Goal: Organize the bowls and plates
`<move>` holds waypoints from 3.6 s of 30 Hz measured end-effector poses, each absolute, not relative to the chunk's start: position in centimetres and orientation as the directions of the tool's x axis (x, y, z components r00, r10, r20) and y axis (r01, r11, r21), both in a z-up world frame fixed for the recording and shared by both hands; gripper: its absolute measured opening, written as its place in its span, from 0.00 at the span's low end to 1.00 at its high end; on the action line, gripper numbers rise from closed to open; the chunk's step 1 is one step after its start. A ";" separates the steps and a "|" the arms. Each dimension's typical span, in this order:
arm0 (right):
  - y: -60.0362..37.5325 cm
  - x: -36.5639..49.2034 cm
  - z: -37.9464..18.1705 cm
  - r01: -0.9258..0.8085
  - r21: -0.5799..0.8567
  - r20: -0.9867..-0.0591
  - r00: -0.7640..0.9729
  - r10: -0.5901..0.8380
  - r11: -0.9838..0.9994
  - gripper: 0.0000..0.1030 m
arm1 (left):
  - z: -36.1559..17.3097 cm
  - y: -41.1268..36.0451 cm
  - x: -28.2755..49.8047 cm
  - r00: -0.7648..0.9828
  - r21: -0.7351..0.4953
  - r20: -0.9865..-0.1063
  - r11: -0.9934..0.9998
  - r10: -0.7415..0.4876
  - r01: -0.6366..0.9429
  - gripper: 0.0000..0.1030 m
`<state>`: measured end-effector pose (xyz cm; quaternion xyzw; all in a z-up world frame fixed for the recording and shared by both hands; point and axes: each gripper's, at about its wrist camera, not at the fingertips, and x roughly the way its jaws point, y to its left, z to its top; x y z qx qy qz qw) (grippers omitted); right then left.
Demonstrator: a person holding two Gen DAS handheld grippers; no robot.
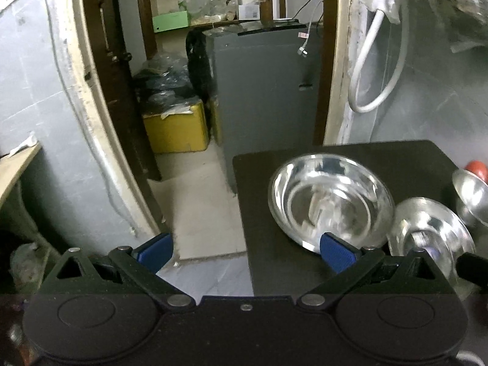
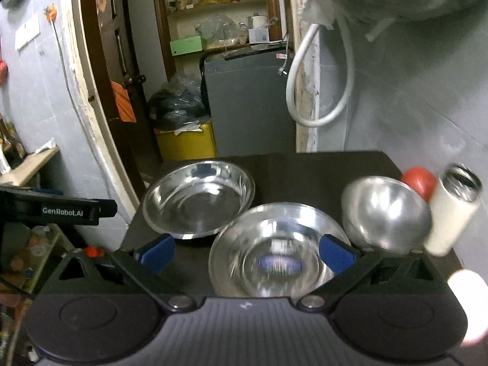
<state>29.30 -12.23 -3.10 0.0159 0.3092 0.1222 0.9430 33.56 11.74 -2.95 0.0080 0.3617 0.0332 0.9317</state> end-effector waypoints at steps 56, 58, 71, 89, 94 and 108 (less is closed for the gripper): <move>-9.2 42.7 -7.5 -0.291 0.135 -0.640 0.704 0.308 0.947 0.15 | -6.9 12.8 40.2 0.705 -0.135 -0.703 0.991 -0.099 0.004 0.13; -9.3 42.2 -6.9 -0.300 0.133 -0.633 0.707 0.314 0.945 0.15 | -6.3 12.9 39.7 0.711 -0.136 -0.696 0.991 -0.099 0.005 0.13; -10.9 36.8 -2.7 -0.333 0.148 -0.591 0.725 0.353 0.931 0.15 | -2.5 12.1 33.9 0.739 -0.146 -0.666 0.989 -0.107 0.012 0.13; -15.6 25.8 -1.8 -0.330 0.206 -0.607 0.696 0.385 0.921 0.17 | -0.4 7.9 22.8 0.717 -0.118 -0.689 0.992 -0.107 0.035 0.13; -16.7 23.5 -2.1 -0.315 0.224 -0.619 0.685 0.384 0.922 0.17 | -0.5 6.6 20.2 0.701 -0.103 -0.705 0.994 -0.107 0.047 0.13; -18.9 16.8 -4.1 -0.298 0.253 -0.658 0.644 0.390 0.920 0.17 | -2.3 4.5 14.5 0.633 -0.070 -0.767 0.994 -0.105 0.080 0.13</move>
